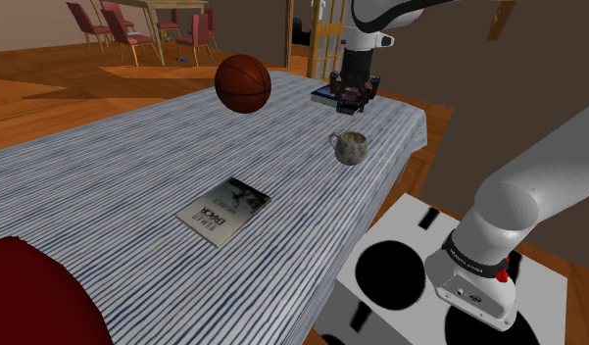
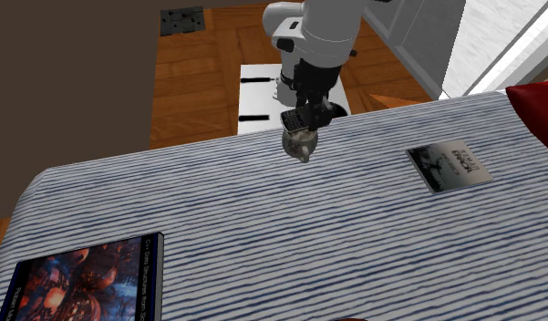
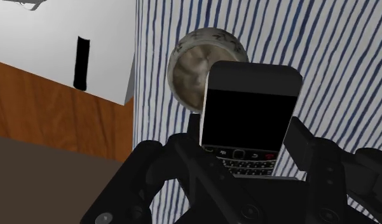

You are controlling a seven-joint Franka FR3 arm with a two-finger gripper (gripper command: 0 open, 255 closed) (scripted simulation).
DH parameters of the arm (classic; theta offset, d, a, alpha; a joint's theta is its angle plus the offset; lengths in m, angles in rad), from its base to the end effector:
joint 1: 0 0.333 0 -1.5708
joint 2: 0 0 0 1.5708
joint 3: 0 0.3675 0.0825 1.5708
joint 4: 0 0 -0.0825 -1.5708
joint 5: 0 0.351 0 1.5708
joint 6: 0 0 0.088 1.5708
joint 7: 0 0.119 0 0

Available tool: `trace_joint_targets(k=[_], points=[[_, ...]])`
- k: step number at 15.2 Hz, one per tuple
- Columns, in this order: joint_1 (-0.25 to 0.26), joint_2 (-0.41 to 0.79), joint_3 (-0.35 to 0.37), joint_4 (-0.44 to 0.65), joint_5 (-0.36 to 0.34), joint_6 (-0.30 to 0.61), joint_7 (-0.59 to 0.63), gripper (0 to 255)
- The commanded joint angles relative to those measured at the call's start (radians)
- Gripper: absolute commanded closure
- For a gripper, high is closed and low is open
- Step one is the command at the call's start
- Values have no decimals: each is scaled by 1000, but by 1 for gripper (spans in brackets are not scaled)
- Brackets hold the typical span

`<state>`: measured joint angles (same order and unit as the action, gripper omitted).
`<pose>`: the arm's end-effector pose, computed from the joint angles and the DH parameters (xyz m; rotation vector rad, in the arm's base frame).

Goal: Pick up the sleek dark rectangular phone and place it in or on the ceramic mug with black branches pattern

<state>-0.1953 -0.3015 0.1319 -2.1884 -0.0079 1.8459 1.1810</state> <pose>0.4121 -0.0206 0.5541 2.4980 -1.8000 -0.0190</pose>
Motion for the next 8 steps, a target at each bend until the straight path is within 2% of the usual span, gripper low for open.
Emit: trace_joint_targets(k=[1,8], points=[[6,-58,2,-46,8,-11,3,255],[6,-41,6,-126,7,85,8,255]])
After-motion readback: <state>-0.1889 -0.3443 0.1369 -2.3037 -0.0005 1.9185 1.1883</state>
